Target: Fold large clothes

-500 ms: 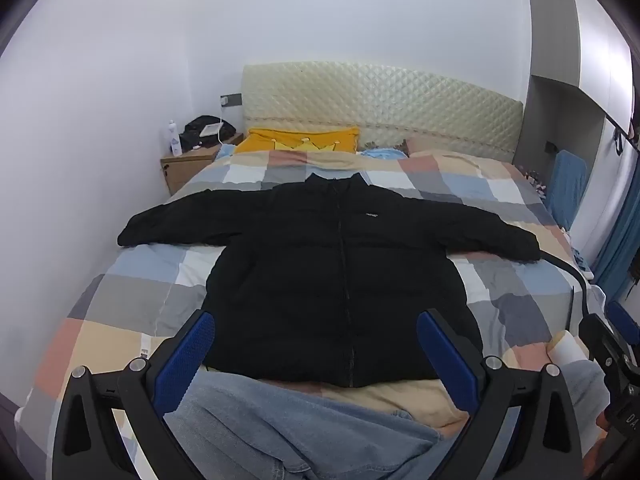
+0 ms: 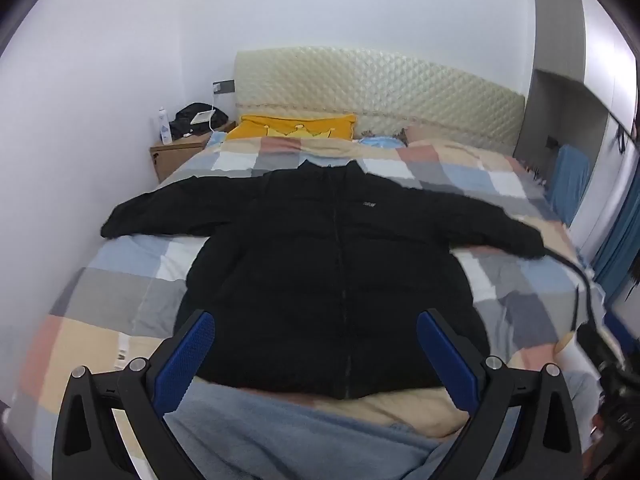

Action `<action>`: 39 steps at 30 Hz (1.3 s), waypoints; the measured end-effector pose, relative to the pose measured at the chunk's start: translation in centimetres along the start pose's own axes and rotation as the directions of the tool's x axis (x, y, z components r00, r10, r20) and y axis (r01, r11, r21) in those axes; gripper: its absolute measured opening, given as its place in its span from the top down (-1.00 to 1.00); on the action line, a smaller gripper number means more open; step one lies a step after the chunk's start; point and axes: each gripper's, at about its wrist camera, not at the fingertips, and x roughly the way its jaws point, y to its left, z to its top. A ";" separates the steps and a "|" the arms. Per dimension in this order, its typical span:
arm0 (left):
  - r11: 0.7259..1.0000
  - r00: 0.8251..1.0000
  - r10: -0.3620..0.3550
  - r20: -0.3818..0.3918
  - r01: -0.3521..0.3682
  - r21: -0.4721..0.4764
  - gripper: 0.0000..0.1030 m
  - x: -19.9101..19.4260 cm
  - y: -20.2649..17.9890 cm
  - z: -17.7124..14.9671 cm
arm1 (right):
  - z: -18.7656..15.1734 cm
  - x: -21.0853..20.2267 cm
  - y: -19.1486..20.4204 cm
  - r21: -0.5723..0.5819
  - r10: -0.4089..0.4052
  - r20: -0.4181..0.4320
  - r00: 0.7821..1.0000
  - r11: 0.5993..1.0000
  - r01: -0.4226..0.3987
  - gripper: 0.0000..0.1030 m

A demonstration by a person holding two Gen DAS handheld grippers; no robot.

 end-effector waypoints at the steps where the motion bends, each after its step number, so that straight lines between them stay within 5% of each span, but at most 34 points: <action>1: 1.000 1.000 0.010 0.001 -0.010 0.002 -0.99 0.2 0.1 0.1 | 0.0 0.2 -0.1 0.002 -0.003 -0.001 1.000 1.000 0.003 -1.00; 14: 0.997 0.997 0.071 -0.021 -0.070 0.045 -0.99 1.7 -0.8 -0.8 | -0.8 2.6 -0.6 -0.014 -0.037 -0.043 0.998 0.999 0.036 -1.00; 39: 0.997 0.998 0.054 -0.037 -0.052 0.051 -0.99 2.4 -0.6 -1.1 | -1.0 2.3 -0.5 -0.035 -0.030 -0.036 0.999 0.999 0.028 -1.00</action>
